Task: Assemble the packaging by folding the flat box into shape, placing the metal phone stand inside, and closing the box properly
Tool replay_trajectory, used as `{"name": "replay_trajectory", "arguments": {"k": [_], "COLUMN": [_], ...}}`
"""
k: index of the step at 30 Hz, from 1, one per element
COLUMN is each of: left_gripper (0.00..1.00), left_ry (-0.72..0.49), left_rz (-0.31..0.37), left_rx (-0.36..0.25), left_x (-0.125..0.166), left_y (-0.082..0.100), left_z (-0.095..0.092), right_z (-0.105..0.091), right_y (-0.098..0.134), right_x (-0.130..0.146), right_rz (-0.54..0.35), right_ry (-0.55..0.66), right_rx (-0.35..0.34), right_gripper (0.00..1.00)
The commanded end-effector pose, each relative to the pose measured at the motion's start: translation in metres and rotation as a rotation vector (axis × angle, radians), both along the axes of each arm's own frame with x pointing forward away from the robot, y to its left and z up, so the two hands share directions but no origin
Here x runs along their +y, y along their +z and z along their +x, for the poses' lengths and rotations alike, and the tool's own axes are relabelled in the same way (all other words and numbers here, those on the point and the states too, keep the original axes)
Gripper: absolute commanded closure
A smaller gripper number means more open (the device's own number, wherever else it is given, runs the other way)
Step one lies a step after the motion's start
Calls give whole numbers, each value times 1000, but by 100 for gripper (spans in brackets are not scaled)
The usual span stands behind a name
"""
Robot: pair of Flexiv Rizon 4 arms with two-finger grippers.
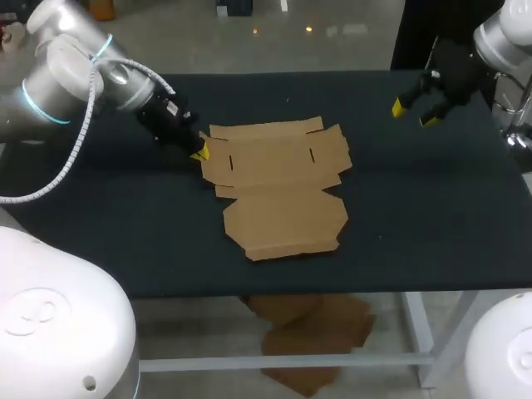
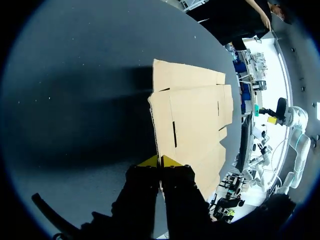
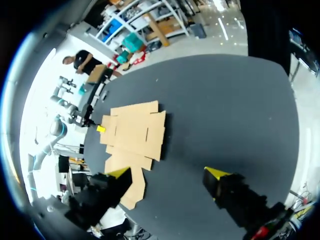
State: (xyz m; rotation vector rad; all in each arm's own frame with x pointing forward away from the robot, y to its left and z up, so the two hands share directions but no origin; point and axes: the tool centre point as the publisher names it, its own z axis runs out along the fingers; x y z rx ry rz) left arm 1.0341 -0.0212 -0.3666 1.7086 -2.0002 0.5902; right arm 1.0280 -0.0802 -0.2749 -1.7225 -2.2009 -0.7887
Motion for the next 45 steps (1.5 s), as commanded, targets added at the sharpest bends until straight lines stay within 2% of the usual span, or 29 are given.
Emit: {"name": "replay_trajectory", "arguments": {"k": [1, 11, 17, 22, 23, 24, 25, 28, 30, 38, 43, 45], "left_gripper": [100, 100, 100, 99, 65, 25, 1, 0, 0, 0, 0, 0], "left_ry": [-88, -251, -342, -335, -323, -299, -283, -183, -107, 174, 257, 266], "left_rz": [117, 241, 279, 276, 269, 262, 244, 213, 160, 66, -24, -30], "left_rx": [59, 27, 27, 35, 36, 22, 20, -17, -41, -168, -239, -264], "left_x": [-7, -14, -18, -21, -21, -20, -20, -17, -13, 4, 10, 10], "left_y": [9, 20, 20, 15, 14, 14, 14, 14, 15, 13, 15, 15], "left_z": [10, 26, 34, 40, 41, 40, 40, 38, 36, 24, 13, 10], "right_z": [0, 0, 0, 0, 0, 0, 0, 0, 0, 0, 0, 0], "right_y": [1, 1, 1, 1, 1, 1, 1, 1, 1, 1, 1, 1], "right_x": [-1, -1, -1, -1, -1, -1, -1, -1, -1, -1, -1, -1], "right_rz": [0, 0, 0, 0, 0, 0, 0, 0, 0, 0, 0, 0], "right_ry": [3, 3, 3, 3, 3, 3, 3, 3, 3, 3, 3, 3], "right_rx": [4, 4, 4, 4, 4, 4, 4, 4, 4, 4, 4, 4], "right_gripper": [0, 0, 0, 0, 0, 0, 0, 0, 0, 0, 0, 0]}}
